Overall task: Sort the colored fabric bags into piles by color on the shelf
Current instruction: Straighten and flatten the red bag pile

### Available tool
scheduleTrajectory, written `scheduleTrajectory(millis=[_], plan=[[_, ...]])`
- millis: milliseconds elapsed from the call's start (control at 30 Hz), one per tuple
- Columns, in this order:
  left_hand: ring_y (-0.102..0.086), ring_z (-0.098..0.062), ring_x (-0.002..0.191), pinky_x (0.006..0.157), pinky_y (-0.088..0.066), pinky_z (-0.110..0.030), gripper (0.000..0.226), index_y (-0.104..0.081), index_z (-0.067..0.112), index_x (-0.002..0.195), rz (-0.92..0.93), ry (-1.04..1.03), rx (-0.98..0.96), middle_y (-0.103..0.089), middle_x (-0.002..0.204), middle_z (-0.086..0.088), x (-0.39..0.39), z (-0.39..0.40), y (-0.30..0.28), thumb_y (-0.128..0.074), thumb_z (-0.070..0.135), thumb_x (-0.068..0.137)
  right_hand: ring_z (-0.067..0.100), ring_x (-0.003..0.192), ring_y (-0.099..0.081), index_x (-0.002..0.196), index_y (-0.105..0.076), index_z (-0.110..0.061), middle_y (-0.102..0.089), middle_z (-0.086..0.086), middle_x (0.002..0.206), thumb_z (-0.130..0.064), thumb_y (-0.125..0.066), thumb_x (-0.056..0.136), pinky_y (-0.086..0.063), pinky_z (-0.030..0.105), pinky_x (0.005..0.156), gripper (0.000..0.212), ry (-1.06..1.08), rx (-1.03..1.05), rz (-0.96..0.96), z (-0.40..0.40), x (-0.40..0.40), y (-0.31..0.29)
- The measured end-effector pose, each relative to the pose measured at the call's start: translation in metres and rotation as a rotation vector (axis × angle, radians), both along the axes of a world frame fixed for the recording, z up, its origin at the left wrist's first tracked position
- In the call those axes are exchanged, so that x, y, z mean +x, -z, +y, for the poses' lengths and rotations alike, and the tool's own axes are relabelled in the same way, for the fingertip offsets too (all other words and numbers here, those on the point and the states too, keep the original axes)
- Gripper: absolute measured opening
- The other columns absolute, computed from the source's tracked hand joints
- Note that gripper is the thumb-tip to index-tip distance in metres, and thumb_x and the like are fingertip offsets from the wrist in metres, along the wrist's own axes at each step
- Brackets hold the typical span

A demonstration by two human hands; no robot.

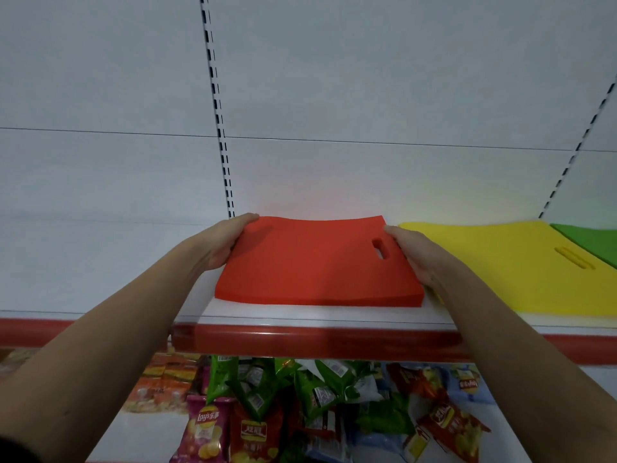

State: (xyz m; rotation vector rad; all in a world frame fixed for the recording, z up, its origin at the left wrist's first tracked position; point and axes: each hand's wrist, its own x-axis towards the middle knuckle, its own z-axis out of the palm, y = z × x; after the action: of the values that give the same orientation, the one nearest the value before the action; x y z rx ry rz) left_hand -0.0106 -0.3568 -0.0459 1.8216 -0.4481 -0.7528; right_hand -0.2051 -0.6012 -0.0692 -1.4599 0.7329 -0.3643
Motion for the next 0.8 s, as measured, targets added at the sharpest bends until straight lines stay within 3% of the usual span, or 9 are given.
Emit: scheduleTrajectory(millis=[67,133,200,267,333,400,567,800], plan=[[-0.05,-0.012,0.119,0.097,-0.039,-0.022,0.031,-0.056,0.016,0.118,-0.067,-0.009,0.008,-0.052,0.126,0.004,0.01,0.004,0.002,-0.045,0.041,0.102,0.016,0.07,-0.071,0.097,-0.07,-0.013,-0.075,0.008,0.09,-0.038,-0.053,0.095,-0.055,0.029,0.061,0.03,0.03,-0.104,0.037,-0.002,0.001,-0.003],[-0.031,-0.019,0.143,0.114,-0.024,-0.032,0.063,-0.036,0.01,0.149,-0.257,-0.032,0.056,-0.032,0.157,-0.001,0.022,0.003,0.004,-0.05,0.045,0.098,0.024,0.095,-0.068,0.11,-0.068,-0.007,-0.069,0.014,0.113,-0.04,-0.052,0.094,-0.054,0.035,0.081,0.04,0.1,-0.366,0.089,0.002,0.005,-0.011],[-0.024,-0.022,0.148,0.117,-0.019,-0.034,0.07,-0.025,0.008,0.154,-0.481,-0.009,0.132,-0.022,0.162,-0.005,0.019,-0.007,0.004,-0.047,0.045,0.1,0.029,0.108,-0.061,0.13,-0.055,0.0,-0.06,0.017,0.127,-0.028,-0.049,0.099,-0.046,0.036,0.083,0.042,0.17,-0.59,0.056,0.02,0.017,-0.024],[-0.029,-0.027,0.144,0.117,-0.021,-0.035,0.058,-0.035,0.009,0.15,-0.726,0.089,0.248,-0.031,0.158,-0.009,0.012,-0.027,0.005,-0.039,0.044,0.103,0.025,0.102,-0.061,0.136,-0.051,-0.003,-0.057,0.015,0.135,-0.023,-0.049,0.1,-0.046,0.034,0.082,0.042,0.07,-0.741,0.013,0.039,0.043,-0.032],[-0.031,-0.029,0.14,0.116,-0.024,-0.042,0.053,-0.042,0.013,0.144,-0.906,0.179,0.385,-0.037,0.153,-0.01,0.014,-0.047,0.013,-0.029,0.045,0.103,0.025,0.122,-0.053,0.137,-0.052,-0.007,-0.053,0.014,0.139,-0.025,-0.05,0.099,-0.038,0.033,0.104,0.042,-0.113,-0.906,0.059,0.054,0.077,-0.028],[-0.026,-0.03,0.143,0.117,-0.022,-0.048,0.055,-0.037,0.017,0.147,-0.963,0.203,0.519,-0.031,0.156,-0.008,0.025,-0.058,0.028,-0.023,0.046,0.102,0.029,0.134,-0.042,0.139,-0.05,-0.013,-0.048,0.012,0.144,-0.032,-0.049,0.099,-0.03,0.04,0.113,0.045,-0.26,-1.048,0.17,0.063,0.11,-0.014],[-0.011,-0.026,0.15,0.122,-0.009,-0.043,0.058,-0.018,0.02,0.156,-1.004,0.204,0.611,-0.015,0.164,-0.005,0.034,-0.061,0.056,-0.017,0.044,0.104,0.026,0.145,-0.02,0.151,-0.03,-0.026,-0.023,-0.002,0.159,-0.042,-0.032,0.102,-0.014,0.066,0.113,0.052,-0.416,-1.264,0.456,0.063,0.146,0.014],[-0.001,-0.025,0.152,0.121,0.0,-0.049,0.057,-0.007,0.032,0.157,-0.988,0.212,0.69,-0.005,0.165,0.001,0.036,-0.064,0.057,-0.017,0.046,0.102,0.021,0.15,-0.004,0.156,-0.014,-0.03,-0.008,-0.011,0.163,-0.044,-0.019,0.103,0.001,0.064,0.115,0.055,-0.444,-1.261,0.515,0.057,0.15,0.03]])
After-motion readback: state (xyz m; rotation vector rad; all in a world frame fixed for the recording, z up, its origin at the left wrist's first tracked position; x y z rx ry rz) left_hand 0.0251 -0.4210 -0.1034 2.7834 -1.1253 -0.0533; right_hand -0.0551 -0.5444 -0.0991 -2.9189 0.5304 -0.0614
